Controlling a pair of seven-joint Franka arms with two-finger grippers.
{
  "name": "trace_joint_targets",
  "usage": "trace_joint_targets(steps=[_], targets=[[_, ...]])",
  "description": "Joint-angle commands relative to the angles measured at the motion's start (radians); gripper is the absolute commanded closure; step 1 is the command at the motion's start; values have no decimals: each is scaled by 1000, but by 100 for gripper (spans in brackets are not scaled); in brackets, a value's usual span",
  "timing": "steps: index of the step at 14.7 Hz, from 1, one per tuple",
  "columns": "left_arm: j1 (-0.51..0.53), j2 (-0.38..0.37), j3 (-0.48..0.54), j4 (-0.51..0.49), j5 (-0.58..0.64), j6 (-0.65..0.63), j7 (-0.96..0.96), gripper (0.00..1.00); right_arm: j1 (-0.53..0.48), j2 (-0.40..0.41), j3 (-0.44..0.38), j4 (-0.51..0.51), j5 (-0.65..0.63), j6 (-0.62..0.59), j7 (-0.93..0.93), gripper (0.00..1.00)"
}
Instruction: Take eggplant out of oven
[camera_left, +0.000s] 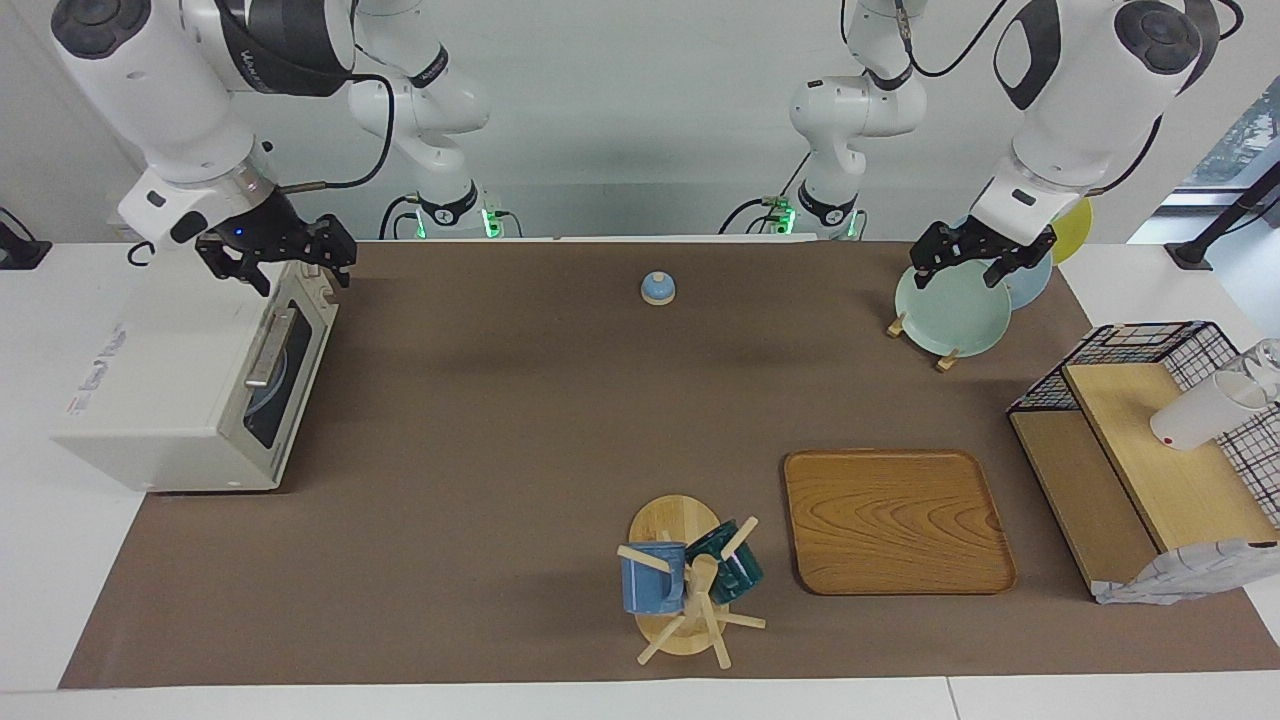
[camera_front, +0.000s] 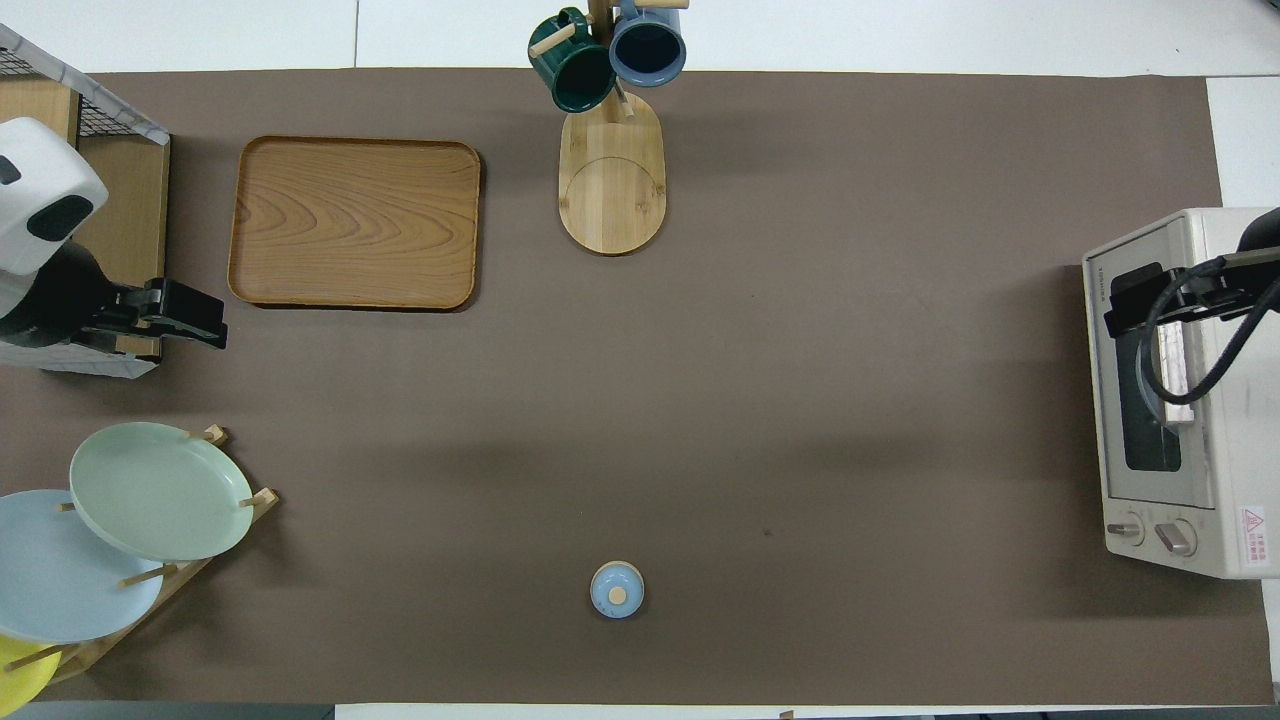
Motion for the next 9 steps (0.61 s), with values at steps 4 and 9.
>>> trace_joint_targets(steps=[4,9], targets=[[9,-24,-2,-29,-8,14,9,0,-2,-16,8,-4,-2,13,22,0],[9,-24,-2,-29,-8,15,9,0,0,-31,10,-39,-7,42,-1,41]])
